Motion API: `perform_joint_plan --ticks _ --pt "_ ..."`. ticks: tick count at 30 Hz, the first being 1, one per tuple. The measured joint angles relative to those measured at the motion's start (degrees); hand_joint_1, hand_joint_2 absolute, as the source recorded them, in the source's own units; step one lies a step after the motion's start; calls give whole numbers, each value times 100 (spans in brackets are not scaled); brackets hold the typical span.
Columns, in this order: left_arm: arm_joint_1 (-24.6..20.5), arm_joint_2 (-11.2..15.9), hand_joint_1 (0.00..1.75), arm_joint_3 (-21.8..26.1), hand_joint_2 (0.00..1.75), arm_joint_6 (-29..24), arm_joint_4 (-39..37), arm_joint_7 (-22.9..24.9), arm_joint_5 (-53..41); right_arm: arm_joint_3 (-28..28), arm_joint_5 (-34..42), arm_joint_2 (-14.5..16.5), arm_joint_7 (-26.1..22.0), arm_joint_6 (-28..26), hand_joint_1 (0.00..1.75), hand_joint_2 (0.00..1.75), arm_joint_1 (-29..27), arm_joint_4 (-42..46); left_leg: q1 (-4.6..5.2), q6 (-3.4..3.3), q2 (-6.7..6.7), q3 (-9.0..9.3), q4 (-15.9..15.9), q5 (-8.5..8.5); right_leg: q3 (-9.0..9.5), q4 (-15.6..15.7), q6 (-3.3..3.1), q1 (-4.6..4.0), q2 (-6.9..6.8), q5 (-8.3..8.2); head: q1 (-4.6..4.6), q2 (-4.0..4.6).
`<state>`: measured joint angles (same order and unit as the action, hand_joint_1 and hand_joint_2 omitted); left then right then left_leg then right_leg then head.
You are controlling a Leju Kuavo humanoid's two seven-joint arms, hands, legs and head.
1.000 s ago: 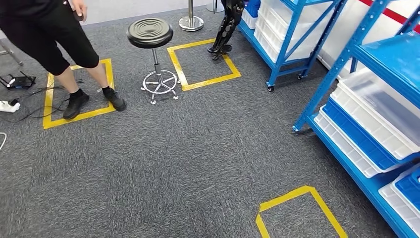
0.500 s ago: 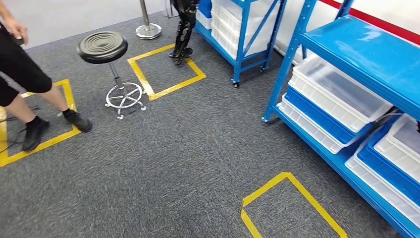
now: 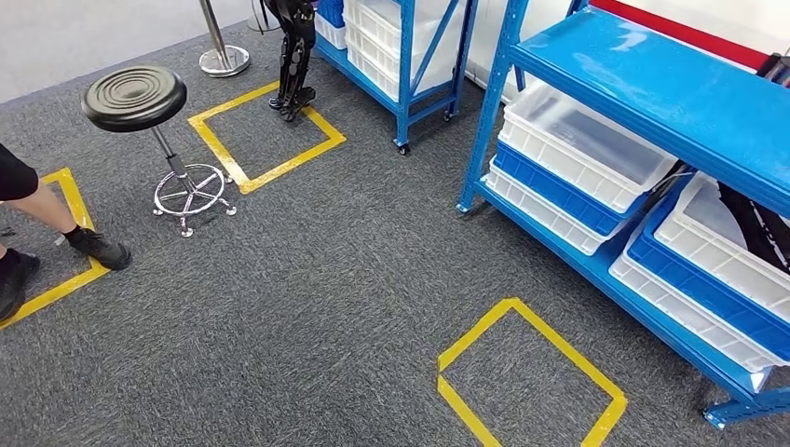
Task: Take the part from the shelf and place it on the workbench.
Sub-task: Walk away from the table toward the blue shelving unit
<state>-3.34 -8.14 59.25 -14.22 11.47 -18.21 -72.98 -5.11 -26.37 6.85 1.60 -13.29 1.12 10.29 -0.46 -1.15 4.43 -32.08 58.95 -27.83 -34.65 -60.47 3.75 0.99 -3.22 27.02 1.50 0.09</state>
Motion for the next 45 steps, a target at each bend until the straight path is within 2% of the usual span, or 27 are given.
perform_joint_plan --ticks 2,4,6,8,10,11,12,15,17,19,21,23,25,26,27,29,30,32,34,36,37,39,40,41,42,43,45 --pt "0 5 0 0 0 -30 2 7 0 0 -1 3 -1 0 0 0 18 0 24 74 101 48 -10 -32 102 206 -76 -36 -65 -81 13 0" --pt "-9 0 0 0 0 -50 2 8 0 0 -1 1 0 0 0 0 13 0 -2 151 179 115 -26 -65 115 232 -164 -31 75 -114 21 0" --pt "-15 -6 0 0 0 -55 2 6 0 0 -3 -2 1 0 0 0 7 0 -36 207 12 77 178 -240 161 261 -238 8 201 -136 44 0" --pt "-9 -6 0 0 0 -57 1 4 -1 0 -11 0 2 4 0 0 7 0 -49 221 -296 -213 839 -606 182 267 -290 14 324 -147 72 0" --pt "3 -6 0 0 0 -57 0 4 -2 0 -18 5 11 22 0 0 8 0 -50 214 -433 -558 1497 -838 187 263 -312 -10 477 -144 76 0" --pt "8 -6 0 0 0 -56 0 4 -2 0 -19 5 17 32 0 0 4 0 -50 206 -453 -623 1571 -791 195 260 -315 -19 561 -141 76 0" --pt "11 -6 0 0 0 -56 0 4 -2 0 -20 5 23 40 0 0 -1 0 -51 193 -471 -583 1420 -631 209 257 -316 -24 644 -139 75 0" --pt "12 -3 0 -1 0 -56 -1 4 -4 0 -25 14 27 45 0 0 -1 0 -68 162 -724 -158 363 -48 235 243 -297 -38 867 -124 74 0" --pt "6 -2 0 -2 0 -55 -2 4 -14 0 -39 25 45 54 0 0 1 0 -52 149 -840 -36 48 30 199 241 -246 -40 972 -122 73 -1" --pt "-4 -6 0 -2 0 -51 -2 4 -31 0 -57 34 74 68 0 0 -20 -3 -30 96 -745 -24 -1 49 131 255 -177 -21 1043 -136 73 -1" --pt "-6 -10 0 -1 0 -48 -1 1 -53 0 -64 39 94 79 0 0 -35 -7 -35 13 -630 -12 -59 88 -3 73 -152 -35 856 -36 60 -1" --pt "2 -11 0 -2 0 -42 -1 0 -69 1 -67 44 103 87 0 0 -22 -9 -29 -40 -494 -9 -86 98 -316 -546 -189 -50 539 262 43 -1" --pt "10 -13 0 -2 0 -31 -2 5 -82 2 -82 50 120 95 0 0 -11 -9 -17 -57 -337 -14 -85 88 -682 -1257 -187 -35 413 524 36 -1" --pt "11 -17 0 -2 0 -21 -2 9 -90 3 -93 51 131 97 0 0 -15 -9 -16 -57 -265 -15 -84 83 -749 -1384 -149 -22 390 540 34 0" --pt "10 -24 0 -2 0 -5 -2 10 -96 3 -107 46 142 99 0 0 -21 -9 -18 -54 -203 -13 -84 78 -691 -1269 -91 -8 362 467 31 0" --pt "8 -48 0 -4 0 29 -2 10 -107 6 -140 31 151 101 0 0 -24 -8 -15 -28 -94 7 -82 59 -267 -473 16 14 172 179 24 0" --pt "9 -61 0 -5 0 46 -3 8 -115 8 -157 24 154 101 0 0 -13 -8 0 2 -43 23 -79 39 -47 -90 32 10 49 49 21 0" --pt "8 -81 0 -8 0 77 -7 7 -143 12 -183 11 162 102 0 0 7 -7 28 73 54 73 -76 -1 158 277 -29 -14 -80 -92 30 0" --pt "-1 -107 0 -11 0 116 -9 13 -179 13 -190 -10 172 97 0 0 9 -7 21 140 151 132 -92 -31 157 275 -120 -27 37 -129 43 0" --pt "-10 -136 0 -16 0 151 -9 19 -203 13 -178 -37 171 67 0 0 2 -7 -17 200 26 127 53 -172 194 303 -196 13 159 -147 58 0" --pt "-10 -147 0 -18 0 171 -10 22 -214 13 -172 -49 164 44 0 0 0 -7 -34 220 -109 43 286 -326 222 315 -234 39 220 -159 70 0" --pt "1 -163 0 -24 0 204 -15 37 -251 13 -166 -69 142 -3 0 0 -3 -7 -51 234 -370 -282 1030 -712 224 316 -275 42 343 -165 92 0" --pt "7 -166 0 -32 0 222 -17 50 -274 13 -164 -79 131 -21 0 0 -4 -7 -51 237 -416 -453 1366 -831 227 314 -280 33 418 -165 94 0" --pt "14 -169 0 -44 0 232 -17 63 -292 13 -162 -90 125 -37 0 0 -7 -7 -52 237 -437 -561 1545 -841 233 311 -280 25 499 -164 94 0" --pt "19 -172 0 -58 0 239 -17 74 -303 13 -160 -102 122 -46 0 0 -10 -7 -55 232 -452 -572 1504 -730 242 309 -280 22 584 -162 93 0" --pt "21 -174 0 -71 0 242 -17 81 -308 12 -159 -113 121 -53 0 0 -11 -7 -64 224 -477 -476 1235 -518 256 307 -278 23 669 -161 93 0" --pt "24 -179 0 -90 0 242 -21 87 -308 12 -158 -128 120 -59 0 0 -7 -7 -100 217 -697 -164 457 -108 261 291 -257 14 822 -149 95 0"
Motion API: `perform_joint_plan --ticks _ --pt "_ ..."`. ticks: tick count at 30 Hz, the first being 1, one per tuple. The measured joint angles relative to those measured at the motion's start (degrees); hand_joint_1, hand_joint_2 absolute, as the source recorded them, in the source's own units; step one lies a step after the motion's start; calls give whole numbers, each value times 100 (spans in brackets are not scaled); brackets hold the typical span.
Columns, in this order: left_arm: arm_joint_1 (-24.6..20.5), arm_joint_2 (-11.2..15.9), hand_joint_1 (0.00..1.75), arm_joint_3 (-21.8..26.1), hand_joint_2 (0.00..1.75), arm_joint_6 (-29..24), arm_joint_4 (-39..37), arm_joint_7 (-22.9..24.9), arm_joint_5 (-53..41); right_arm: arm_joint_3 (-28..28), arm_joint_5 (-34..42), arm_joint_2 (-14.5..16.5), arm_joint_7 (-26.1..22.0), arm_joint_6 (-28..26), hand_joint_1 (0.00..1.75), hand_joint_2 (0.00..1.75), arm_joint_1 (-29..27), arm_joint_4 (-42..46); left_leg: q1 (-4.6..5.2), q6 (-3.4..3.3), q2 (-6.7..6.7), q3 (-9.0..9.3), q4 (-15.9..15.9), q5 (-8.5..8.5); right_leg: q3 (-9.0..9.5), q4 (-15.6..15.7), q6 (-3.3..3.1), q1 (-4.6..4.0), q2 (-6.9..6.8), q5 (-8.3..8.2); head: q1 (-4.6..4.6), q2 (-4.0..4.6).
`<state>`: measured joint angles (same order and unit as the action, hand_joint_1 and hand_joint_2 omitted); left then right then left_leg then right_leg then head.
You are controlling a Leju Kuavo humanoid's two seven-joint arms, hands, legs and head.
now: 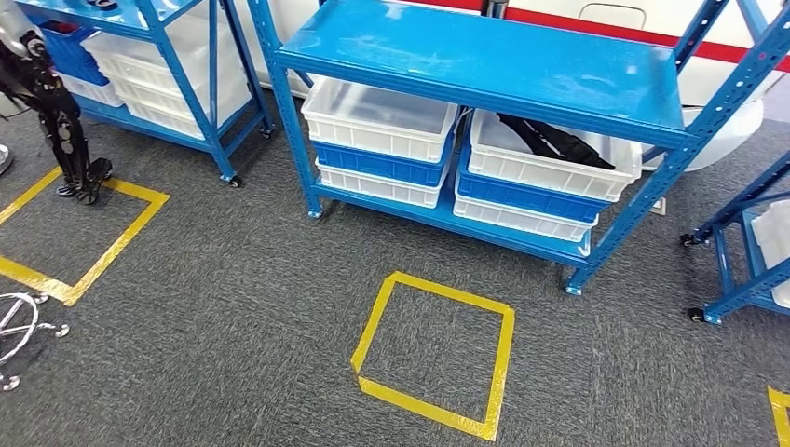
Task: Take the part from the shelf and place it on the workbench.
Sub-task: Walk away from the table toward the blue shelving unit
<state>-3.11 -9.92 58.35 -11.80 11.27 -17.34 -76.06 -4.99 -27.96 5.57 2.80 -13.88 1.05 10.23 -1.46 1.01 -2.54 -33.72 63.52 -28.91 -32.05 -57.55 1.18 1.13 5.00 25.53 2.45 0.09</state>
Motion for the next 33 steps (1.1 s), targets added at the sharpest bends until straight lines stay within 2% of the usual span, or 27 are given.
perform_joint_plan --ticks 1,2,3,4,5,7,8,9,10,11,12,13,15,16,17,18,20,21,22,24,25,26,27,28,29,31,33 --pt "-2 -3 0 -7 0 0 -3 1 -1 1 0 -4 -1 -1 0 0 3 0 -12 -5 -105 107 -275 102 -17 -8 23 -8 60 4 -2 0" --pt "-7 -7 0 -12 0 -1 -7 2 -1 1 -1 -9 -1 -5 0 0 0 0 -9 -17 -184 154 -413 130 -42 -10 53 -11 112 3 -3 0" --pt "-13 -10 0 -17 0 -2 -9 1 -1 0 -3 -13 -1 -10 0 0 -7 0 9 -39 -191 158 -446 119 -74 -2 88 -7 160 -8 -2 0" --pt "-18 -13 0 -21 0 -7 -10 -8 -1 -1 -6 -20 -1 -15 0 0 -19 -1 23 -77 -129 154 -455 135 -108 14 126 6 202 -21 -3 0" --pt "-22 -13 0 -23 0 -16 -9 -29 2 -1 -10 -28 0 -20 0 0 -31 -1 31 -120 -74 155 -473 155 -143 -3 153 17 165 -20 -3 0" --pt "-20 -13 0 -24 0 -45 -7 -102 17 -1 -26 -41 -2 -20 0 0 -28 -2 32 -212 53 156 -511 186 -317 -290 154 5 -112 127 -27 0" --pt "-18 -11 0 -23 0 -65 -5 -138 31 -1 -33 -42 -7 -18 0 0 -16 -1 39 -243 129 153 -519 190 -480 -616 127 1 -283 281 -38 0" --pt "-14 -7 0 -22 0 -81 -5 -166 58 -1 -40 -42 -17 -13 0 0 -1 -1 49 -263 210 146 -519 186 -687 -1020 104 -5 -387 456 -51 0" --pt "-11 -1 0 -18 0 -94 -5 -184 98 0 -43 -41 -32 -7 0 0 11 0 56 -270 294 141 -518 183 -879 -1404 99 -3 -420 598 -55 0" --pt "-11 7 0 -9 0 -98 -5 -199 149 0 -44 -40 -51 2 0 0 11 -1 60 -272 373 138 -518 180 -997 -1643 117 0 -432 666 -55 0" --pt "-15 15 0 4 0 -95 -5 -208 204 -1 -47 -40 -70 16 0 0 8 -1 61 -271 443 136 -517 178 -996 -1659 158 5 -444 642 -59 0" --pt "-20 20 0 18 0 -90 -5 -206 250 -1 -54 -39 -88 30 0 0 3 -1 60 -267 504 139 -517 175 -870 -1434 210 11 -474 540 -60 0" --pt "-28 27 0 56 0 -90 -1 -169 339 -1 -80 -25 -119 73 0 0 18 -1 78 -234 615 155 -508 154 -406 -602 285 11 -707 265 -73 0" --pt "-29 31 0 86 0 -93 4 -145 389 -1 -97 -11 -130 94 0 0 37 0 97 -202 670 169 -504 135 -218 -273 277 4 -818 158 -78 0" --pt "-30 37 0 122 0 -97 8 -122 437 -1 -114 10 -140 113 0 0 53 0 117 -168 724 190 -500 117 -109 -81 245 -8 -896 91 -79 0" --pt "-32 44 0 158 0 -101 13 -108 482 -1 -129 32 -146 127 0 0 64 0 129 -133 780 213 -504 104 -96 -31 200 -24 -900 60 -81 0" --pt "-49 55 0 209 0 -103 14 -93 526 -1 -139 52 -149 137 0 0 60 -1 107 -61 852 275 -518 79 -95 -17 117 -7 -768 26 -76 0" --pt "-57 62 0 230 0 -107 15 -94 549 -1 -140 58 -144 148 0 0 54 -1 89 -26 788 282 -469 22 -78 -3 82 15 -706 16 -65 0" --pt "-63 69 0 256 0 -119 16 -97 574 -1 -143 66 -127 166 0 0 52 -2 75 3 666 237 -307 -103 -47 12 41 41 -649 2 -49 0" --pt "-64 94 0 323 0 -162 16 -111 653 0 -158 93 -70 216 0 0 55 -2 59 29 366 -40 360 -484 -21 18 -13 57 -531 -13 -14 0" --pt "-61 108 0 362 0 -187 16 -123 694 1 -175 113 -31 242 0 0 58 -2 58 34 290 -230 760 -656 -20 17 -27 50 -463 -14 -10 0" --pt "-57 125 0 400 0 -207 16 -140 729 3 -195 132 9 266 0 0 56 -2 58 38 257 -375 1035 -729 -17 15 -28 43 -385 -12 -10 0" --pt "-53 144 0 434 0 -222 16 -161 752 6 -217 149 48 284 0 0 51 -2 56 38 243 -436 1111 -685 -11 12 -28 40 -304 -10 -9 -1" --pt "-49 166 0 464 0 -235 17 -181 763 11 -235 164 79 298 0 0 45 -2 49 35 229 -389 954 -526 -2 9 -26 43 -220 -9 -9 -1" --pt "-46 188 0 487 0 -250 19 -196 768 19 -246 174 99 308 0 0 41 -2 36 32 186 -251 605 -297 7 5 -23 49 -139 -7 -9 -1" --pt "-39 221 0 525 0 -282 22 -198 770 36 -260 190 113 319 0 0 47 -2 -6 31 -26 37 -136 48 2 -20 5 40 -7 8 -9 0" --pt "-40 242 0 553 0 -307 24 -154 766 45 -290 195 83 319 0 0 46 -1 -5 4 -168 121 -435 114 -39 -27 63 23 76 20 -9 0"
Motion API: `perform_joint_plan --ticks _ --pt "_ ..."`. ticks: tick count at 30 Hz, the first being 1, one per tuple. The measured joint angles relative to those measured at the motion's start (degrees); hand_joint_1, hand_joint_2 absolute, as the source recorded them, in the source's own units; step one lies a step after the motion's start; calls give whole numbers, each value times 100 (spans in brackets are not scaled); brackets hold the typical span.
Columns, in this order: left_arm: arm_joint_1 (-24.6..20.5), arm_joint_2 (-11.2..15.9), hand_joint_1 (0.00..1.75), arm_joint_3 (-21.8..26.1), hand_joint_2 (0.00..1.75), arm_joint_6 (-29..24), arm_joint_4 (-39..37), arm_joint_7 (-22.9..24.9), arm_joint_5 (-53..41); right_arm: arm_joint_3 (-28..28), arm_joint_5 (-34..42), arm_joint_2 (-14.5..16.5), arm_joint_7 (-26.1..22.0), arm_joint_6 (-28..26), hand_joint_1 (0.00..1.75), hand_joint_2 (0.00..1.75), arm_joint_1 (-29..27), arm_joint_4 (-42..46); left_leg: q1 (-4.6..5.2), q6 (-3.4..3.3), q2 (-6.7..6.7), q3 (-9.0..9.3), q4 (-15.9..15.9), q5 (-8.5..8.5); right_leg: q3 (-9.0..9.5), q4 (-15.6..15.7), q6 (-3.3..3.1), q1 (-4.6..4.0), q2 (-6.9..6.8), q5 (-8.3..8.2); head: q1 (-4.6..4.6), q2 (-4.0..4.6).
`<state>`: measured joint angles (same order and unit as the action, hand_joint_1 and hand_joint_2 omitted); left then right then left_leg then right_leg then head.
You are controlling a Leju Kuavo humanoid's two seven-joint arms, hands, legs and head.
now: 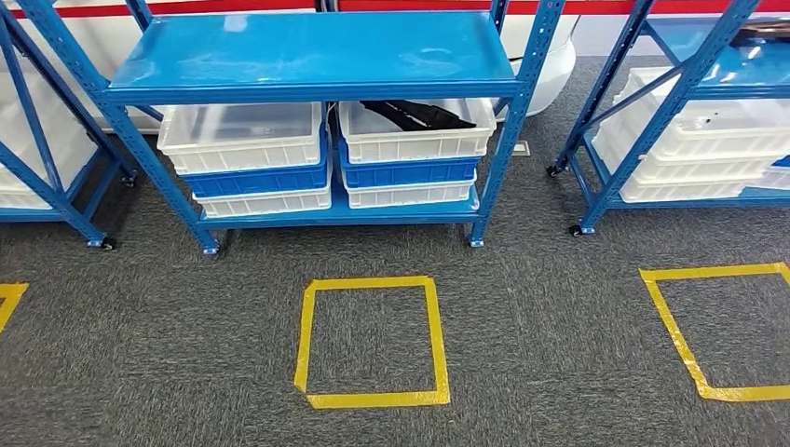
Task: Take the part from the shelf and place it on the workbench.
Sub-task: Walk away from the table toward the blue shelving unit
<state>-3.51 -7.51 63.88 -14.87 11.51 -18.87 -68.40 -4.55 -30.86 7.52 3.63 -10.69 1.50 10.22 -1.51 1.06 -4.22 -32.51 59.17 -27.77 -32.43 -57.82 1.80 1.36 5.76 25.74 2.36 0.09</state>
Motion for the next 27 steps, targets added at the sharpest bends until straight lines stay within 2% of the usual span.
perform_joint_plan --ticks 1,5,6,12,17,27 --pt "-3 8 0 10 0 -5 1 30 -3 4 -17 -1 -27 -10 0 0 -8 0 11 -17 13 -10 -26 0 -24 -2 14 -10 24 10 -2 0" --pt "0 26 0 28 0 11 3 0 -36 13 -53 -7 -114 -37 0 0 -47 -2 48 -51 29 -10 -52 25 -41 54 -47 4 30 5 -6 0" --pt "0 26 0 29 0 19 3 -45 -44 17 -66 -7 -119 -37 0 0 -46 -2 58 -58 27 -10 -51 28 -33 70 -46 9 26 1 -6 0" --pt "-3 23 0 31 0 108 3 -201 -47 63 -113 1 -152 -45 0 0 -43 -2 86 -96 23 -19 -40 32 36 107 -1 28 22 -30 -3 0" --pt "-7 21 0 31 0 181 3 -193 -47 68 -136 4 -192 -86 0 0 -34 1 87 -114 24 -15 -38 18 32 113 108 30 22 -22 -1 0" --pt "-8 -1 0 31 0 219 3 -152 -47 83 -169 -7 -155 -96 0 0 -24 -1 48 -111 26 -9 -41 21 31 103 106 -9 22 -22 0 0"
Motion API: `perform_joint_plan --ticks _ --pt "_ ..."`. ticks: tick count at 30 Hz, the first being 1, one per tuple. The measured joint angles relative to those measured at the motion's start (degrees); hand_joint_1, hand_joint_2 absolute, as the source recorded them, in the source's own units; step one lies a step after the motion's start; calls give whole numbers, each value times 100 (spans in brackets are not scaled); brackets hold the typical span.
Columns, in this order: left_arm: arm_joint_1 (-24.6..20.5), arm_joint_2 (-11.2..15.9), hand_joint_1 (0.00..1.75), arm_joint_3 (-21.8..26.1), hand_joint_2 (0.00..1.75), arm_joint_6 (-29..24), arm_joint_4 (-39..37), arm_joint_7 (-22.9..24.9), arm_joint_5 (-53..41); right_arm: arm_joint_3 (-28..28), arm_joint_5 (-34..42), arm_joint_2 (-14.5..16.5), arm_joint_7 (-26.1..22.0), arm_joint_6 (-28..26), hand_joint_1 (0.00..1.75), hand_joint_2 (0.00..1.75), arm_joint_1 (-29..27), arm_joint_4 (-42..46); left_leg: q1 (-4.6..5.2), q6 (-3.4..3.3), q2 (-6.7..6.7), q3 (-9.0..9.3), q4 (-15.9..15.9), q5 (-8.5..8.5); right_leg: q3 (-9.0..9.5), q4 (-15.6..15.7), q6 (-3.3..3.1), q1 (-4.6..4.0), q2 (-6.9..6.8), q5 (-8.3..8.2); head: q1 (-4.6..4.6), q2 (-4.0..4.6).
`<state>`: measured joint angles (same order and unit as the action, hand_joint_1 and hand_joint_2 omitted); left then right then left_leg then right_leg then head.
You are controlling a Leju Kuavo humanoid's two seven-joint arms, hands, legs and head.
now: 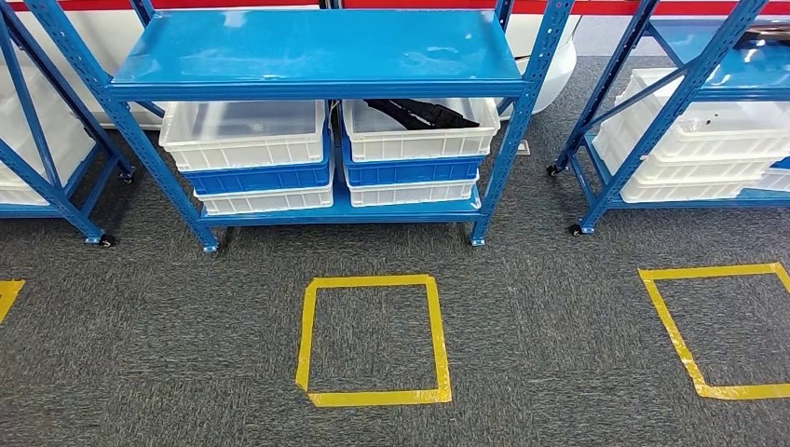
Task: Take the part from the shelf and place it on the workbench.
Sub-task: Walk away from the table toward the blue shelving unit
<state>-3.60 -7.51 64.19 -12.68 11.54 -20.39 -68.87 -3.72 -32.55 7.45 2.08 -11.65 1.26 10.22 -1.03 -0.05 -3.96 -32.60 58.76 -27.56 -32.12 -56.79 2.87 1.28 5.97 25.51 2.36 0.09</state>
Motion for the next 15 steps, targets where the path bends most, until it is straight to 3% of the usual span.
perform_joint_plan --ticks 6,10,12,14,15 --pt "-1 -27 0 0 0 -90 0 -1 -8 0 -7 -6 42 0 0 0 3 0 6 -3 0 -1 8 -2 1 8 3 3 1 -3 0 0" --pt "-14 -40 0 1 0 -156 0 -11 -14 0 -24 -10 57 -1 0 0 2 -1 13 -132 61 82 -84 43 -15 44 72 30 -15 -22 1 0" --pt "-19 -52 0 1 0 -176 0 -20 -16 0 -27 -16 60 -2 0 0 13 -1 -26 -192 145 170 -213 106 -202 -321 44 9 -240 154 -27 0" --pt "-16 -55 0 1 0 -189 0 -21 -17 0 -31 -21 61 -2 0 0 30 -1 -32 -203 236 180 -245 116 -600 -1106 0 14 -469 469 -51 0" --pt "-14 -56 0 1 0 -195 0 -21 -17 0 -32 -24 61 -1 0 0 31 -1 -32 -194 276 177 -245 110 -779 -1442 10 24 -509 571 -54 0"
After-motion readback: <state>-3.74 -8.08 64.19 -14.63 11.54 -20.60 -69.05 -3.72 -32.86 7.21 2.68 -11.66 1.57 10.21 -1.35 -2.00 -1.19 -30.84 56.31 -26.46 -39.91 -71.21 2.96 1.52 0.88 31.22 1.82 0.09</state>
